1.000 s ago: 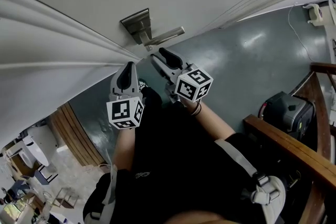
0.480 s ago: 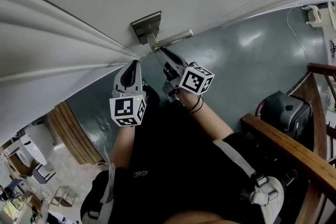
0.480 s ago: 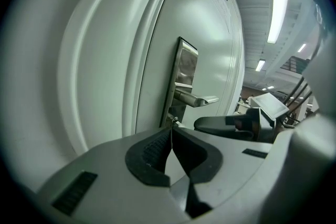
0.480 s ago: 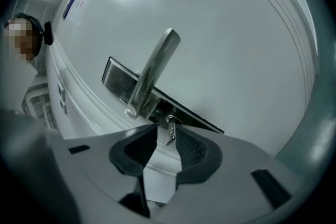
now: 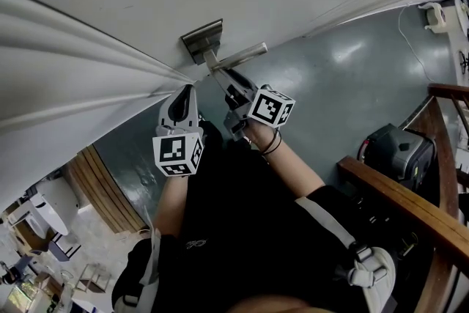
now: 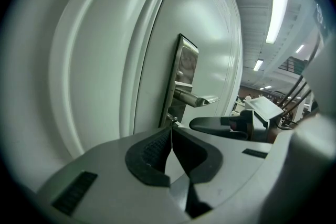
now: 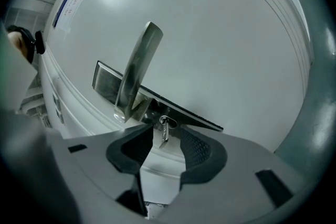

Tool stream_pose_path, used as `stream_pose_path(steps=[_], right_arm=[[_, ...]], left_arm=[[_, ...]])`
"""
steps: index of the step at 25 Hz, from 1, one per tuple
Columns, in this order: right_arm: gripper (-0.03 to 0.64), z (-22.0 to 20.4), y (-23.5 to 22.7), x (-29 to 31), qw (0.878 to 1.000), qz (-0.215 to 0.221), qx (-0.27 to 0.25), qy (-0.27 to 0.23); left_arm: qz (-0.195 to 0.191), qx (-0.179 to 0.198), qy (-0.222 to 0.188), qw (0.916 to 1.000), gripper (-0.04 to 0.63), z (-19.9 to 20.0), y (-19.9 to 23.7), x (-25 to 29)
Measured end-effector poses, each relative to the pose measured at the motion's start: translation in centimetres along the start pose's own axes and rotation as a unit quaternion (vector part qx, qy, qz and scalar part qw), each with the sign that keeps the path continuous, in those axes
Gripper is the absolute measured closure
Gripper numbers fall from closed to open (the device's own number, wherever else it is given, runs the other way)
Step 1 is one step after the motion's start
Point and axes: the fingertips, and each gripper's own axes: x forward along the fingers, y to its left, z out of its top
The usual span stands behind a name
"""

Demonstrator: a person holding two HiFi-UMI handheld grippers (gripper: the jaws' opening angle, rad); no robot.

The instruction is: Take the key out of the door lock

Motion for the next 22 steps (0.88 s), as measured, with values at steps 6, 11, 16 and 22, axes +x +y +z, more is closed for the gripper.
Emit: stream_pose_path(steps=[6, 11, 16, 22], right_arm=[[0.445, 0.1, -0.2, 1.2, 1.000, 0.009, 0.026, -0.006], [0.443, 0.0, 0.0, 2.0, 0.999, 0.016, 0.051, -0.008], [0.446, -0.2, -0.1, 2.7, 0.996, 0.026, 0.088, -0.019], [0.473, -0.2, -0.2, 3.0, 0.991, 0.038, 0.128, -0.031]], left_arm=[[0.004, -0.003, 0.003, 1.0000, 0.569, -0.2, 0.5, -0.2], [0.005, -0.006, 0.004, 1.0000, 0.569, -0.3, 0.6, -0.1], [0.004, -0.005, 0.003, 1.0000, 0.569, -0.1, 0.7, 0.0], [0.007, -0.006, 0.002, 1.0000, 0.569, -0.1, 0.8, 0.0]])
